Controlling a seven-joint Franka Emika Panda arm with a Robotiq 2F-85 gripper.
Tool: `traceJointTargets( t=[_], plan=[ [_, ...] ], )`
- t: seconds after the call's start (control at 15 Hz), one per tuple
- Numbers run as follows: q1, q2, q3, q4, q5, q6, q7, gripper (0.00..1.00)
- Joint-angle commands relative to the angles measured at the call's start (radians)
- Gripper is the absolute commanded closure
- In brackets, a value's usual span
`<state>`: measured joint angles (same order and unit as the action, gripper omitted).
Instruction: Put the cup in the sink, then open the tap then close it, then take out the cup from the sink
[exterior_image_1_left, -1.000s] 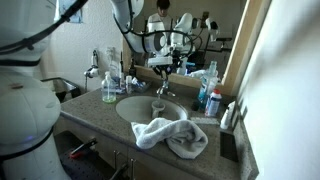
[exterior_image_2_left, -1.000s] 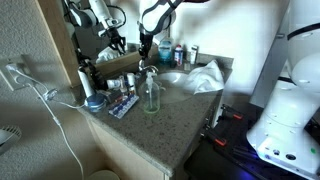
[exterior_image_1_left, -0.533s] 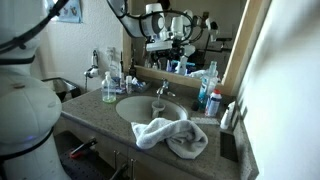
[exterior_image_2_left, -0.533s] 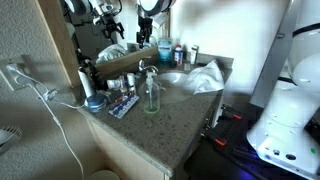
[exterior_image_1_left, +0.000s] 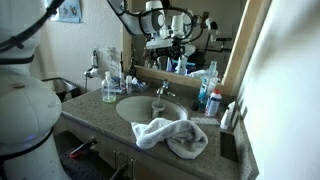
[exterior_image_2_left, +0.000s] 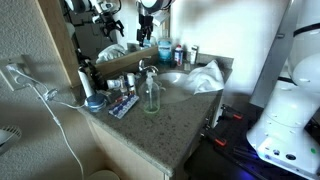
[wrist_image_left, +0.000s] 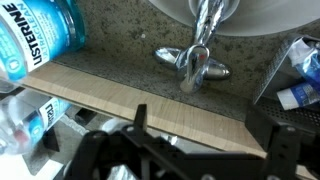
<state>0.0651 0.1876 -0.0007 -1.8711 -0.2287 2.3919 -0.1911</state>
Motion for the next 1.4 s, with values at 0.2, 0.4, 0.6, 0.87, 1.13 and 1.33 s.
traceJointTargets(
  t=[0.2, 0.4, 0.6, 0.87, 1.13, 1.33],
  plan=[
    [-0.012, -0.024, 0.006, -0.024, -0.015, -0.009, 0.010, 0.00],
    [-0.015, -0.022, 0.006, -0.027, -0.010, -0.012, 0.009, 0.00],
    [-0.019, -0.013, 0.006, -0.030, -0.005, -0.011, 0.006, 0.00],
    [-0.027, 0.007, 0.007, -0.032, 0.008, -0.008, -0.003, 0.00],
    [-0.035, 0.025, 0.008, -0.034, 0.022, -0.007, -0.008, 0.00],
    [-0.038, 0.038, 0.009, -0.028, 0.029, -0.011, -0.012, 0.00]
  ],
)
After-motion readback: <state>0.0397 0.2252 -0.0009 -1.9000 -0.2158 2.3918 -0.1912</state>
